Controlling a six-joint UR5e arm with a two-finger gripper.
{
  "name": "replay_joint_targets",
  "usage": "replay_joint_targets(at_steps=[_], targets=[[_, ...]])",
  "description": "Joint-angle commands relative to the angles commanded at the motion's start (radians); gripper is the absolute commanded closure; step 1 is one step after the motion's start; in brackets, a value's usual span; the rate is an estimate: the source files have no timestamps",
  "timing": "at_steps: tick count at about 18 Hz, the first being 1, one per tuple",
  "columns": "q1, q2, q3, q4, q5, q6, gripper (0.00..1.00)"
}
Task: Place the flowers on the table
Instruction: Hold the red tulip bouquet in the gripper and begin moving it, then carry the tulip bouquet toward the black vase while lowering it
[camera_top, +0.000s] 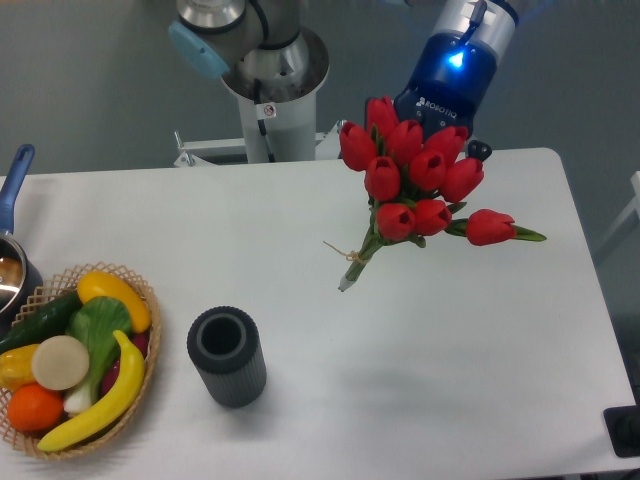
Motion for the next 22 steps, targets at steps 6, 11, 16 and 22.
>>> replay_joint_targets(at_steps=[6, 11, 16, 22], targets=[[-0.014, 0.063, -0.008, -0.052, 0.218, -0.002, 0.59], [-0.031, 0.097, -0.043, -0.052, 0.397, 0.008, 0.59], [-0.075, 0.101, -0.066, -0.054, 0.515, 0.015, 0.59], [-0.170, 0.094, -0.094, -0.090, 0.730, 0.075, 0.59]])
